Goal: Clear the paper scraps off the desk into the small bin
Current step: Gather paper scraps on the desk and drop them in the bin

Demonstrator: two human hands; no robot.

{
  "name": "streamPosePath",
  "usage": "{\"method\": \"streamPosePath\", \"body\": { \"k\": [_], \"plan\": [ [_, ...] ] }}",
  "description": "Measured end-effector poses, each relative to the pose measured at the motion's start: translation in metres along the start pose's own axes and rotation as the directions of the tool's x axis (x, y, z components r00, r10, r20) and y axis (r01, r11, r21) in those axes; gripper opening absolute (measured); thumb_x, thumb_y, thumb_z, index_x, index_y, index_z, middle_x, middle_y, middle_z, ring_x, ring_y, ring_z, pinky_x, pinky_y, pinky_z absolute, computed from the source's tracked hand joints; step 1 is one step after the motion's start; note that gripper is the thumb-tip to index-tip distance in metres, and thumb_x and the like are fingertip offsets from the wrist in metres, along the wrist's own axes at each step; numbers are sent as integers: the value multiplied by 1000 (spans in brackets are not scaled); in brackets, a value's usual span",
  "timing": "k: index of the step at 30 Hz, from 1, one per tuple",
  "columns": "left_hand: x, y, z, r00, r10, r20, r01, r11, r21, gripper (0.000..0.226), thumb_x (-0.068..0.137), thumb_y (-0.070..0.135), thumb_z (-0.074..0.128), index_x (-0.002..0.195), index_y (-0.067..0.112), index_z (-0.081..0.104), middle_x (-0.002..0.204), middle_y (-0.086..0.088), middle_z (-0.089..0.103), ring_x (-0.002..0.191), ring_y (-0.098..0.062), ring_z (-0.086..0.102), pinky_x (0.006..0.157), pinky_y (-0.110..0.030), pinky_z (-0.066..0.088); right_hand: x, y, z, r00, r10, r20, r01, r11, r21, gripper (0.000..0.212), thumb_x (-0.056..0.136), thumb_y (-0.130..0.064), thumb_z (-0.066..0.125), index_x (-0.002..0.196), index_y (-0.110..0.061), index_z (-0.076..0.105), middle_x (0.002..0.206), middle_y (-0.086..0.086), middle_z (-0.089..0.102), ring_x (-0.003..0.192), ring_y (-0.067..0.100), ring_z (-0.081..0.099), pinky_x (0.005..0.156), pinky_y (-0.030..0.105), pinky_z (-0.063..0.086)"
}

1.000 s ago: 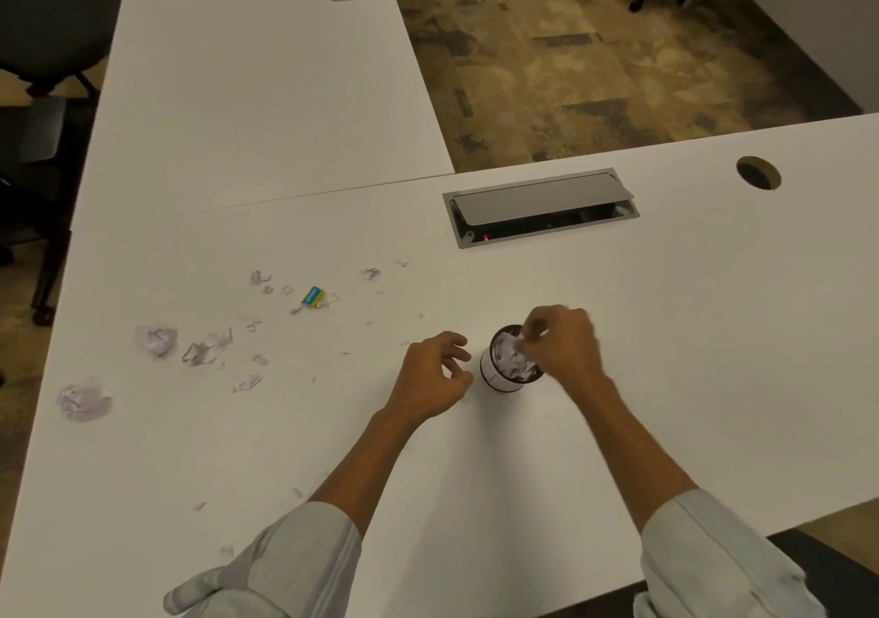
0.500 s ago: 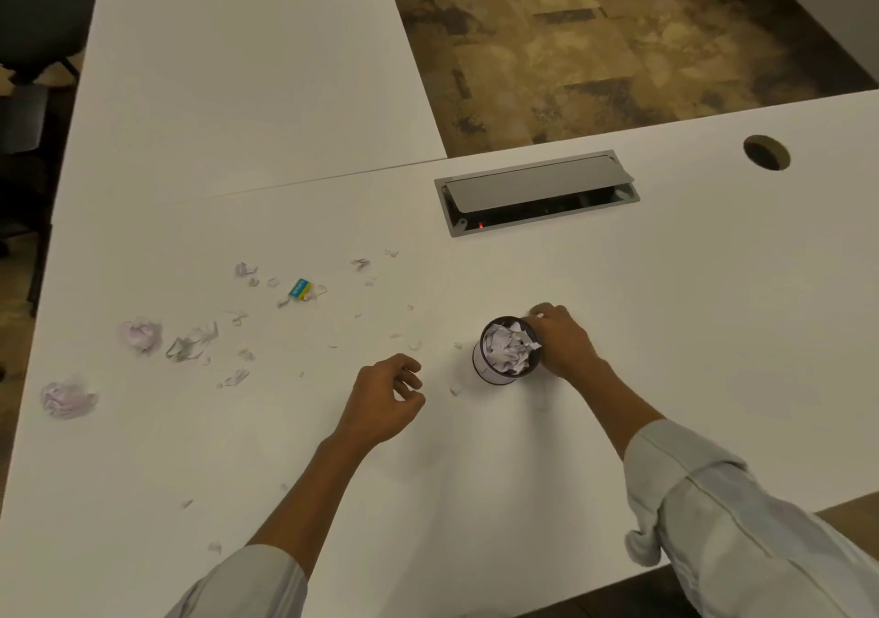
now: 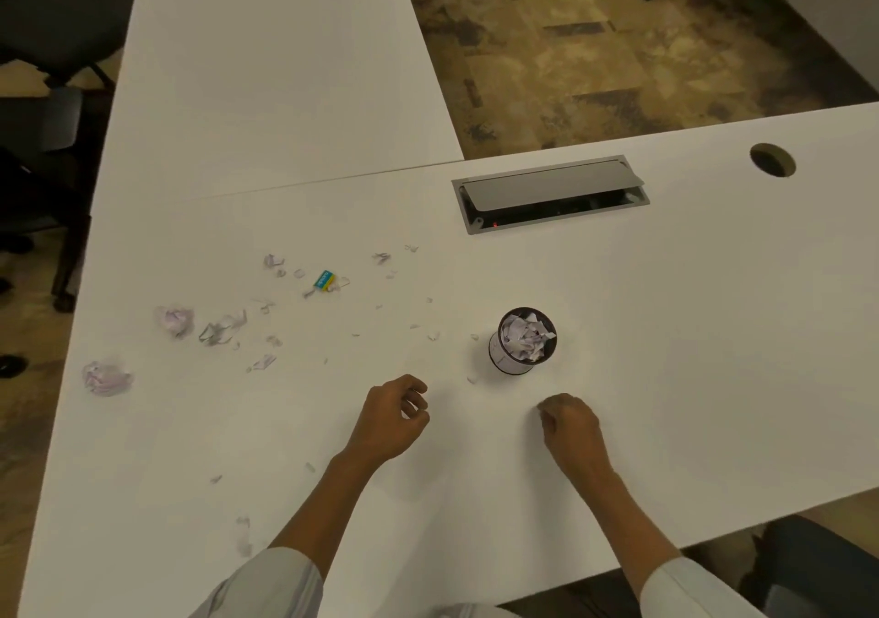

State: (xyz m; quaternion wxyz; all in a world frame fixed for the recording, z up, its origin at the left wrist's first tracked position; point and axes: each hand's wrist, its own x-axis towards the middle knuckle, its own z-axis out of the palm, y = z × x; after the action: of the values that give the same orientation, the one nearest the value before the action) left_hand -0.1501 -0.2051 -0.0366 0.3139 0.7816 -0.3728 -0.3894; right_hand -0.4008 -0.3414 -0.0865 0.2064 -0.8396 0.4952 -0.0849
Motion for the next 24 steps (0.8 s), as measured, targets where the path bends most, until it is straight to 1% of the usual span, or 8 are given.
{"method": "streamPosePath", "body": {
  "k": [4, 7, 11, 14, 17, 19, 21, 24],
  "plan": [
    [-31, -31, -20, 995, -37, -88, 36, 999, -15, 25, 76, 5, 70, 98, 16, 66, 83, 3, 71, 73, -10, 67, 70, -22, 55, 13, -32, -30, 943, 167, -287, -22, 894, 448, 14, 81, 4, 70, 89, -7, 74, 88, 7, 73, 73, 13, 69, 68, 24, 60],
    [-59, -59, -31, 979, -80, -185, 79, 997, -14, 25, 75, 5, 72, 96, 17, 66, 87, 5, 68, 82, -11, 65, 73, -23, 50, 40, -59, -55, 936, 159, -315, 36, 846, 532, 15, 80, -3, 73, 92, -12, 74, 89, 0, 72, 79, 9, 69, 68, 17, 58],
    [-90, -89, -45, 954, -144, -263, 153, 988, 15, 37, 73, 14, 78, 108, 15, 64, 105, 3, 64, 98, -15, 56, 83, -28, 45, 71, -86, -67, 977, 143, -155, -88, 944, 318, 15, 79, -14, 74, 93, -16, 75, 93, 2, 74, 84, 18, 68, 74, 33, 57],
    [-109, -104, -58, 942, -151, -300, 178, 982, 64, 55, 66, 25, 84, 115, 17, 60, 116, 1, 57, 113, -18, 45, 92, -28, 41, 73, -105, -66, 971, 32, -238, 18, 979, 202, 8, 77, -14, 70, 82, -20, 72, 86, 0, 73, 83, 19, 66, 70, 31, 54],
    [-127, -120, -70, 910, -184, -372, 265, 947, 181, 78, 59, 44, 85, 124, 12, 55, 126, -7, 51, 121, -29, 38, 101, -42, 42, 55, -126, -45, 953, -59, -298, 129, 967, 221, 5, 80, -15, 70, 84, -17, 69, 84, -1, 70, 75, 12, 64, 68, 16, 47],
    [-141, -132, -73, 873, -293, -389, 392, 897, 203, 100, 53, 55, 86, 133, 10, 46, 134, -12, 44, 124, -34, 36, 103, -46, 41, 38, -133, -21, 988, -73, -135, 94, 982, 163, 9, 82, -15, 68, 91, -16, 68, 87, 1, 68, 74, 12, 65, 63, 19, 48],
    [-154, -143, -72, 844, -374, -385, 484, 841, 242, 118, 46, 67, 82, 139, 9, 38, 135, -14, 40, 123, -34, 35, 100, -46, 41, 24, -132, 3, 994, -5, 109, 9, 999, -40, 26, 84, -14, 64, 111, -13, 64, 104, 6, 65, 91, 22, 65, 70, 31, 51],
    [-170, -154, -66, 808, -426, -407, 556, 782, 283, 133, 35, 78, 77, 140, 8, 33, 131, -15, 40, 120, -34, 38, 94, -44, 44, 21, -129, 17, 961, 127, 245, -65, 967, -246, 33, 83, -7, 62, 116, -8, 57, 115, 13, 57, 103, 31, 60, 75, 36, 50]
  ]
}}
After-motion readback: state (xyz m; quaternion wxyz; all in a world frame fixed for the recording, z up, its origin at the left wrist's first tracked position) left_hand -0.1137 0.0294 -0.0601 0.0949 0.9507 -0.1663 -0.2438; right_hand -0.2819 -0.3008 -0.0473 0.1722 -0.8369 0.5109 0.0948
